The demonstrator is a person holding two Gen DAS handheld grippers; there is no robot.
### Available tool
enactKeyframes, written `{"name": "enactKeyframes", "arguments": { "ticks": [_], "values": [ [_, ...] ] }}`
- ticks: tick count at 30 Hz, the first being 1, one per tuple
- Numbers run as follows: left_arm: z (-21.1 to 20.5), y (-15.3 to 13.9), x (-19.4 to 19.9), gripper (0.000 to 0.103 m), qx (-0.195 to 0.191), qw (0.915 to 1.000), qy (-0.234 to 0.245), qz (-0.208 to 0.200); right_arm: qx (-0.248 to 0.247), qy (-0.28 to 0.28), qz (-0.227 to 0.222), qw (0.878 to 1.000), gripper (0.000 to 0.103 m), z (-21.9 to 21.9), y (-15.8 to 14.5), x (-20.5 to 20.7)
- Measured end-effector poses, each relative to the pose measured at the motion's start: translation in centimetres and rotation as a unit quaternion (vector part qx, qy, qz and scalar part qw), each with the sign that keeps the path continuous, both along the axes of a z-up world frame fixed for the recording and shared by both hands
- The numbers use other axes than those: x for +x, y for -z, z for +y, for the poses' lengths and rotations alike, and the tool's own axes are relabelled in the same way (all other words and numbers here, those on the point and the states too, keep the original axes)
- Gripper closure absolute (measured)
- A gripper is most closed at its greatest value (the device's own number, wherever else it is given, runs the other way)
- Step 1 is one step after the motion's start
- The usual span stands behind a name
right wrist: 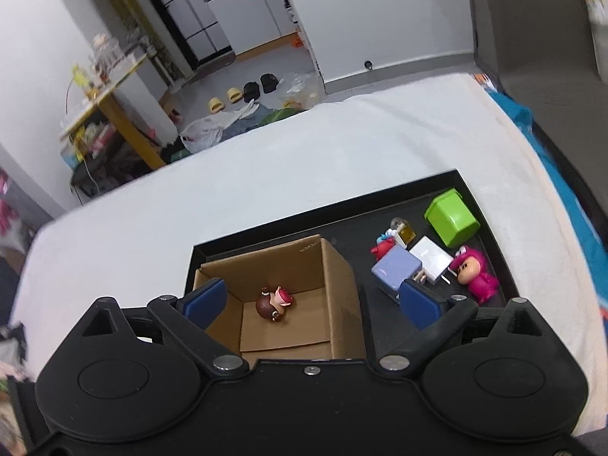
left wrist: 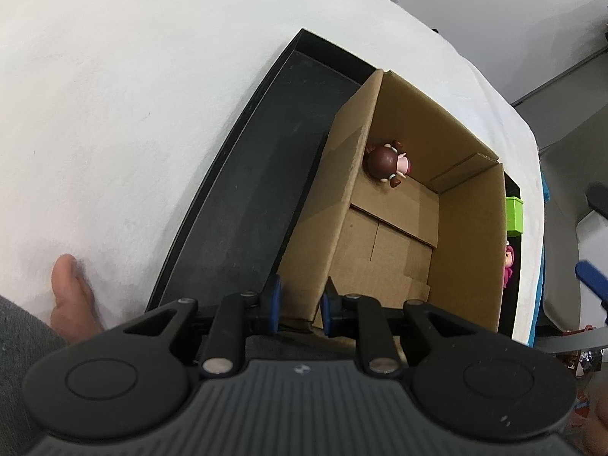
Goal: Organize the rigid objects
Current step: 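Move the right gripper to the lavender cube toy and grasp it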
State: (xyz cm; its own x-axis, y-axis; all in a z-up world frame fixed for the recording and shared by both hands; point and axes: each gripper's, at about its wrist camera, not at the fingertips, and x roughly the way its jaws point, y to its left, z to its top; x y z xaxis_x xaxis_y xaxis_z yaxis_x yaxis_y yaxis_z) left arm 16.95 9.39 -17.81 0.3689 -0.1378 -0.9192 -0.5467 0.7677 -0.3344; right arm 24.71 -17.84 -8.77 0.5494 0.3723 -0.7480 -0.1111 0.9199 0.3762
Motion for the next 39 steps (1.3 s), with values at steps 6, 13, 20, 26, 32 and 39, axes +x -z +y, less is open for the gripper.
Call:
{"name": "enactKeyframes", "arguments": {
  "ticks": [6,13,20,26,32,39],
  "values": [
    [-0.1,-0.1,0.0,0.083,0.001,0.9999,-0.011,0.003,0.007,0.036,0.01,0.999,0.013,-3.5,1.0,0.0],
    [0.0,0.0,-0.2,0.083,-0.002,0.9996,-0.028,0.002,0.024,0.069,0.031,0.997,0.017,-6.9,2.6,0.5],
    [0.0,0.0,-0.4,0.084,0.001,0.9992,-0.041,0.001,0.061,0.084,0.055,0.993,0.017,-8.6,4.0,1.5],
    [0.1,0.0,-0.4,0.084,-0.001,0.9984,-0.056,0.002,0.089,0.089,0.08,0.989,0.017,-8.8,5.0,2.9],
    [1.0,-0.2,-0.3,0.084,0.004,0.9974,-0.072,0.005,0.114,0.095,0.111,0.983,0.017,-8.1,6.5,4.2],
    [1.7,-0.1,0.2,0.084,-0.002,0.9969,-0.079,0.007,0.105,0.103,0.143,0.979,0.024,-6.8,8.7,6.0]
  ]
}}
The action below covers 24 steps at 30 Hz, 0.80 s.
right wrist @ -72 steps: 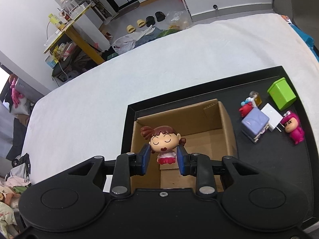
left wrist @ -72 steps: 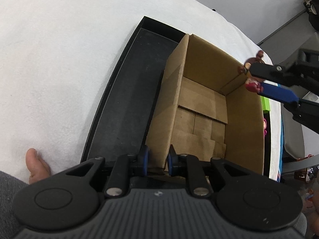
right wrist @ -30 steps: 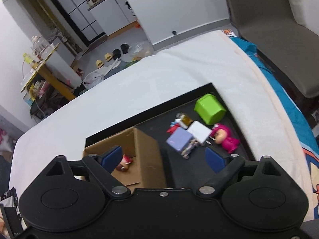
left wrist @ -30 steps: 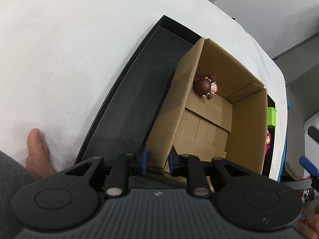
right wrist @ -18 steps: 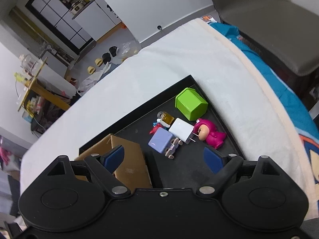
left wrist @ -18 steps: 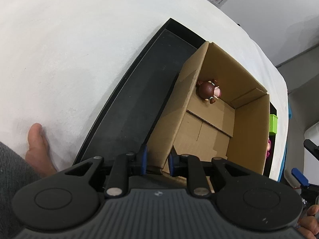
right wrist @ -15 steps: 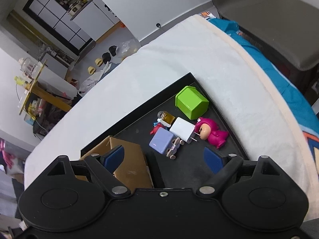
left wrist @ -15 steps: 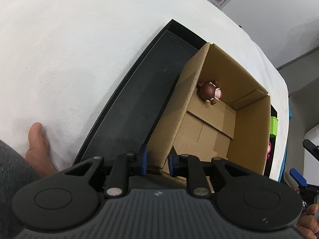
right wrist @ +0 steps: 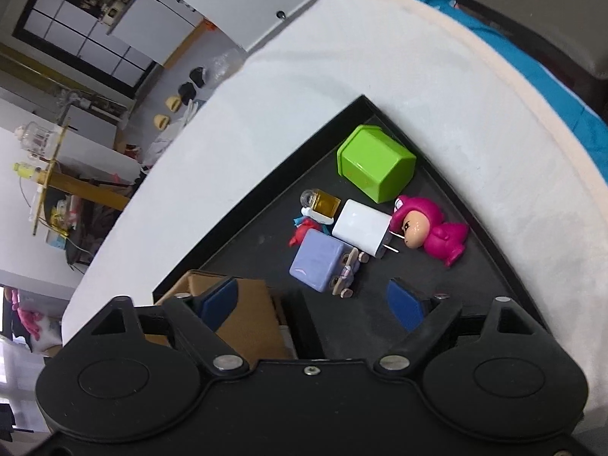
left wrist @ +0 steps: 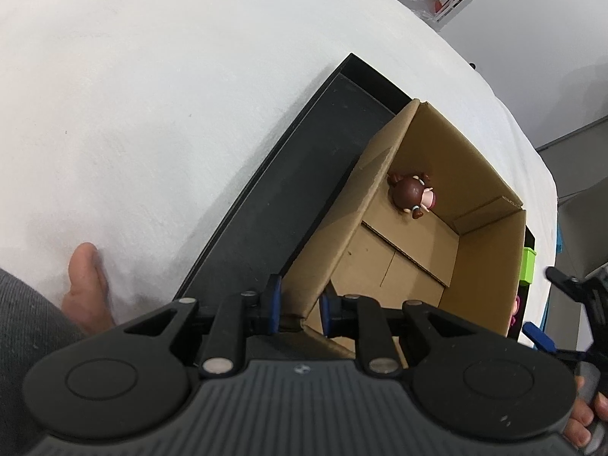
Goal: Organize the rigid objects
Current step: 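Move the right gripper to the lavender cube toy and grasp it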
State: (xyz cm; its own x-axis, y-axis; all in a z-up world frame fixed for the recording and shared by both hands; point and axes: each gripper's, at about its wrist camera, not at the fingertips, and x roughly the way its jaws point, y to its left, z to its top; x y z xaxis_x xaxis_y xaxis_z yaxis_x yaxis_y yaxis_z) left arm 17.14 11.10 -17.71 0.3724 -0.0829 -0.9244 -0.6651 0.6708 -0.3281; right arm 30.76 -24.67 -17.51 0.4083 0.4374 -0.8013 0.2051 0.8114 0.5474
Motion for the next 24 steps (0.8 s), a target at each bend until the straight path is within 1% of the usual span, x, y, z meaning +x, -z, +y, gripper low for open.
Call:
{"name": "enactKeyframes", "arguments": {
  "ticks": [2,6,11,18,21,24],
  "values": [
    [-0.1,0.0,0.0,0.084,-0.002,1.0,-0.001,0.0,0.001,0.001,0.011,1.0,0.029,0.3,0.7,0.5],
    [-0.3,0.1,0.0,0.084,0.001,1.0,-0.002,0.001,0.004,0.002,0.022,1.0,0.03,0.9,1.4,1.1],
    [-0.2,0.2,-0.1,0.084,-0.011,0.9997,-0.02,0.0,-0.015,-0.001,0.035,0.999,0.036,1.4,2.3,1.9],
    [0.1,0.0,-0.1,0.084,-0.008,0.9996,-0.026,0.004,-0.029,-0.004,0.046,0.999,0.037,2.6,3.4,3.3],
    [0.1,-0.1,-0.1,0.084,-0.007,0.9996,-0.026,0.006,-0.031,-0.005,0.051,0.998,0.038,3.1,3.6,3.8],
    [0.1,0.0,0.0,0.084,-0.007,0.9996,-0.024,0.01,-0.042,-0.005,0.056,0.998,0.038,3.5,3.9,4.2]
  ]
}}
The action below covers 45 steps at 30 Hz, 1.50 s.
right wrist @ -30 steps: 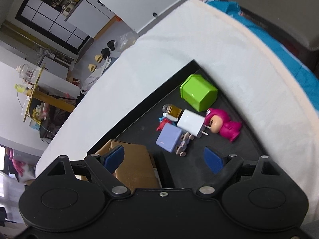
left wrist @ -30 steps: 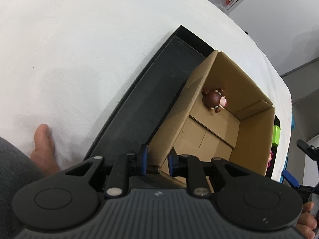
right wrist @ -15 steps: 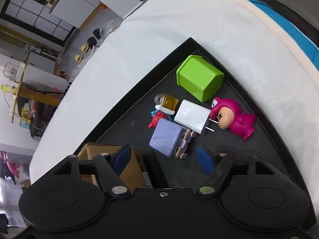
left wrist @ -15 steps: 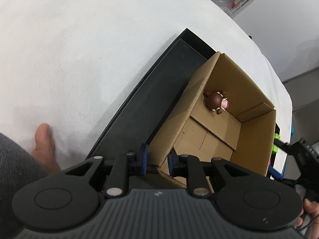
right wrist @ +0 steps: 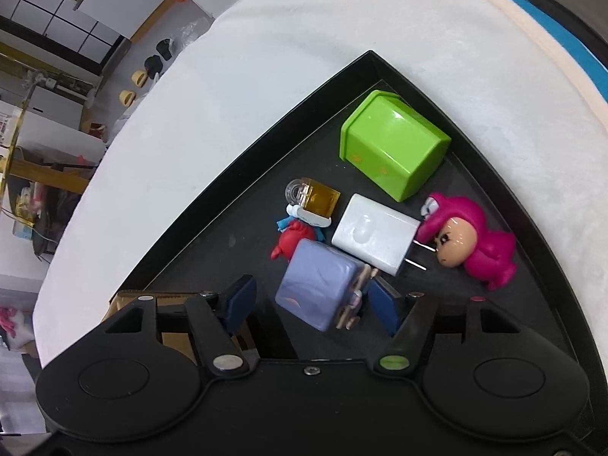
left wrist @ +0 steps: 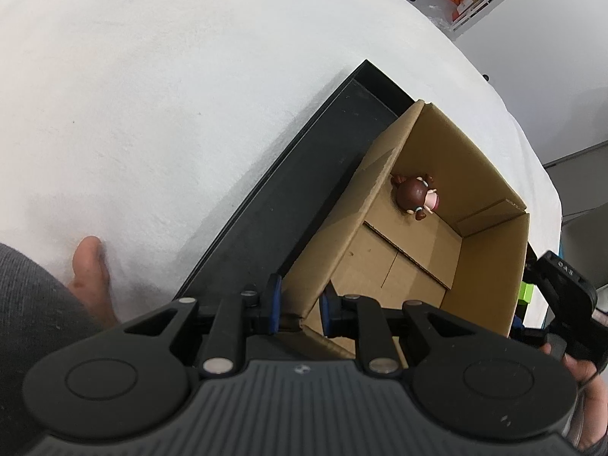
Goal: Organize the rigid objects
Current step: 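Move the right gripper to the lavender cube toy and grasp it, then carry the lavender cube into the box and release it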
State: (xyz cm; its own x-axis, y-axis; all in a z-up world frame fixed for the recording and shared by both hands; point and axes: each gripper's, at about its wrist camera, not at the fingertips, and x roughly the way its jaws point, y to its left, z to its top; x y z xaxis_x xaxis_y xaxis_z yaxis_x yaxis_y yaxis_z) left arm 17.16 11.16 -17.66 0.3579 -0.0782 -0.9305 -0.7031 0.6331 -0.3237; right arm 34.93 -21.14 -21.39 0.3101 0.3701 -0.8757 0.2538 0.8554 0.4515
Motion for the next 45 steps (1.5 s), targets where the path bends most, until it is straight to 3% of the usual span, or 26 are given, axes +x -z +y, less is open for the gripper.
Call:
{"name": "enactKeyframes", "arguments": {
  "ticks": [5,15,28,45],
  "values": [
    [0.0,0.1,0.1,0.084,-0.004,1.0,0.005,0.0,-0.01,0.009,0.017,1.0,0.052,0.2,0.5,-0.3],
    [-0.7,0.2,0.1,0.084,0.016,0.9996,0.025,0.001,-0.023,0.03,0.03,0.999,0.053,-2.3,0.0,-4.0],
    [-1.9,-0.1,0.1,0.084,0.031,0.9989,0.035,-0.001,0.017,0.068,0.039,0.997,0.053,-4.7,-2.5,-7.6],
    [-2.1,-0.2,0.6,0.085,0.035,0.9975,0.061,0.006,0.052,0.053,-0.03,0.997,0.053,-3.4,-9.4,-7.5]
  ]
}}
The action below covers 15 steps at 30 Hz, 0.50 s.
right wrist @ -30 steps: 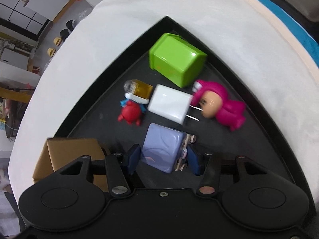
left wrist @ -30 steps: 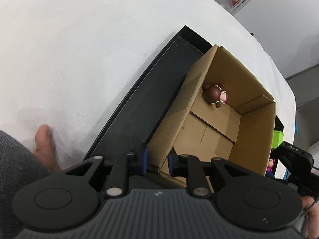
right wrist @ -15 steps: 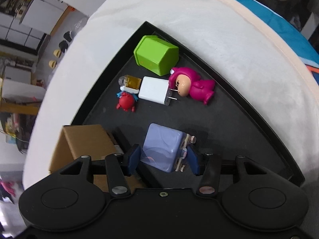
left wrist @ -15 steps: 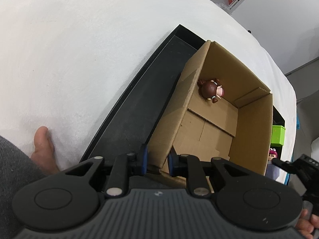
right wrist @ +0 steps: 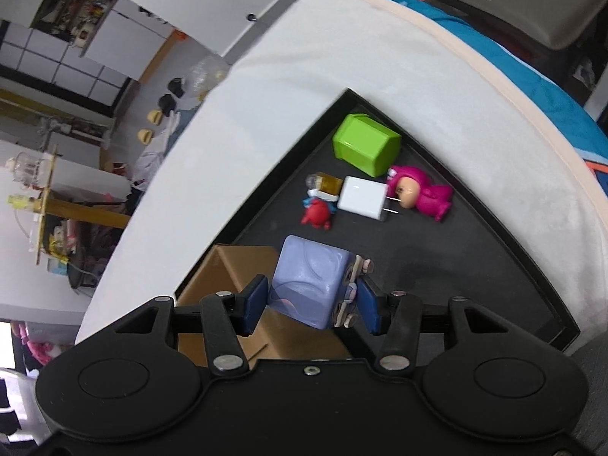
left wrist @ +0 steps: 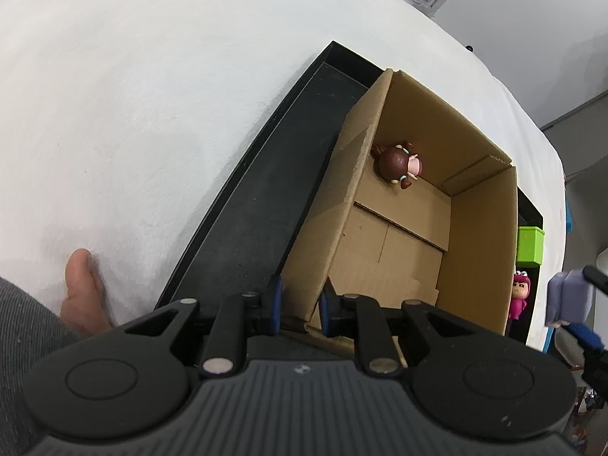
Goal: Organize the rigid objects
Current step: 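Carry the lavender cube into the box and release it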
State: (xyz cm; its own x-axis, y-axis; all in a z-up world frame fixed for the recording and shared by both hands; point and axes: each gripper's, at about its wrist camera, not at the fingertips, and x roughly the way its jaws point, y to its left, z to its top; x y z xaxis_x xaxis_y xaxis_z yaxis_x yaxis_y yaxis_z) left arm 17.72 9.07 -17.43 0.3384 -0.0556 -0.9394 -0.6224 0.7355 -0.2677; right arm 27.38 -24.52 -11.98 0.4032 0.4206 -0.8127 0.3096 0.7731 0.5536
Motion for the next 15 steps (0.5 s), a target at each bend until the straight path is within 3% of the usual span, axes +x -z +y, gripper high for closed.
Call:
{"name": "enactKeyframes", "arguments": {
  "ticks": [15],
  "values": [
    [0.0,-0.1,-0.2,0.085,-0.004,0.9997,0.023,-0.006,-0.002,-0.04,-0.033,0.999,0.053,4.1,-1.7,-0.7]
  ]
}}
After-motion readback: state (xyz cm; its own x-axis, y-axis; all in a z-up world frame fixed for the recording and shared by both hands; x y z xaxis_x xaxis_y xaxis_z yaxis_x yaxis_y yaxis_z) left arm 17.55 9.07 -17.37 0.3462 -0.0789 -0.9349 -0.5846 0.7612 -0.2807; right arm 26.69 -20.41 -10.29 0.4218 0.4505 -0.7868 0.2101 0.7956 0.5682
